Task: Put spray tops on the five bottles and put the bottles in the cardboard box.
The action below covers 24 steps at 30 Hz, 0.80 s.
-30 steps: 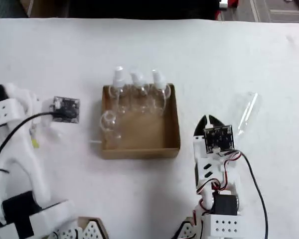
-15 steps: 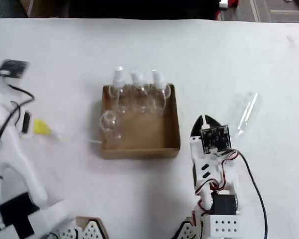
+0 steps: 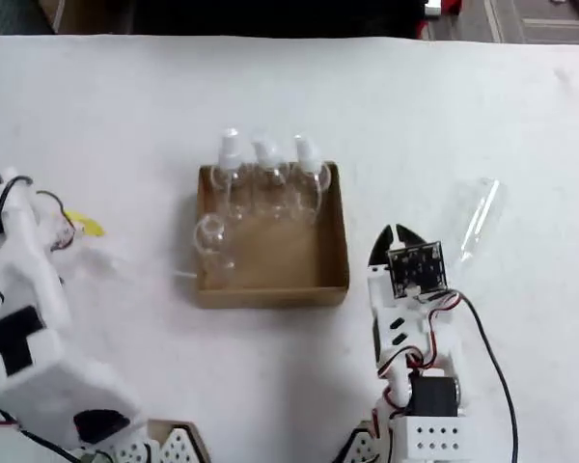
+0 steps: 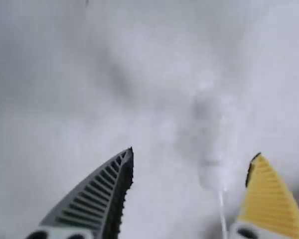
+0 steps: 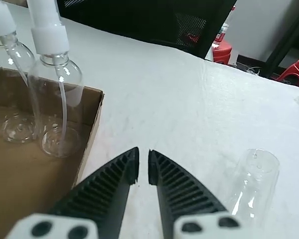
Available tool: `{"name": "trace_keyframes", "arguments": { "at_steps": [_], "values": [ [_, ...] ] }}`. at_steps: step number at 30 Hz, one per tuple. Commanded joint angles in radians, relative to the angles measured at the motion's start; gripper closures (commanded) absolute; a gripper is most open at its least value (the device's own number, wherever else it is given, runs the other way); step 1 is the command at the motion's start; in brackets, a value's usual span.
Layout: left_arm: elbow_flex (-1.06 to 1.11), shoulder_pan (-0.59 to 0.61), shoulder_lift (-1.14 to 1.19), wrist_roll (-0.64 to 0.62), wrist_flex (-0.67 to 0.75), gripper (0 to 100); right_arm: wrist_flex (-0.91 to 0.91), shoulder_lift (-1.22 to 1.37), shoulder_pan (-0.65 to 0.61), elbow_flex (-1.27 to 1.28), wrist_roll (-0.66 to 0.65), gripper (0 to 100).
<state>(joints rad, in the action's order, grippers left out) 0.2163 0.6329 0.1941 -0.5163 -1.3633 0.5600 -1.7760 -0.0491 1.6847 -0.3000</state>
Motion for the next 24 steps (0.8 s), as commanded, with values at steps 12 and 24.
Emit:
{"name": "trace_keyframes", "arguments": {
  "at_steps": [12,24],
  "values": [
    [-0.39,-0.122,0.381,-0.135,-0.143,79,0.001,-0.007,-0.008,0.008,-0.012,97.4],
    [-0.516,-0.127,0.533,-0.138,-0.238,79,-0.001,-0.007,-0.008,0.008,-0.012,97.4]
  ]
}}
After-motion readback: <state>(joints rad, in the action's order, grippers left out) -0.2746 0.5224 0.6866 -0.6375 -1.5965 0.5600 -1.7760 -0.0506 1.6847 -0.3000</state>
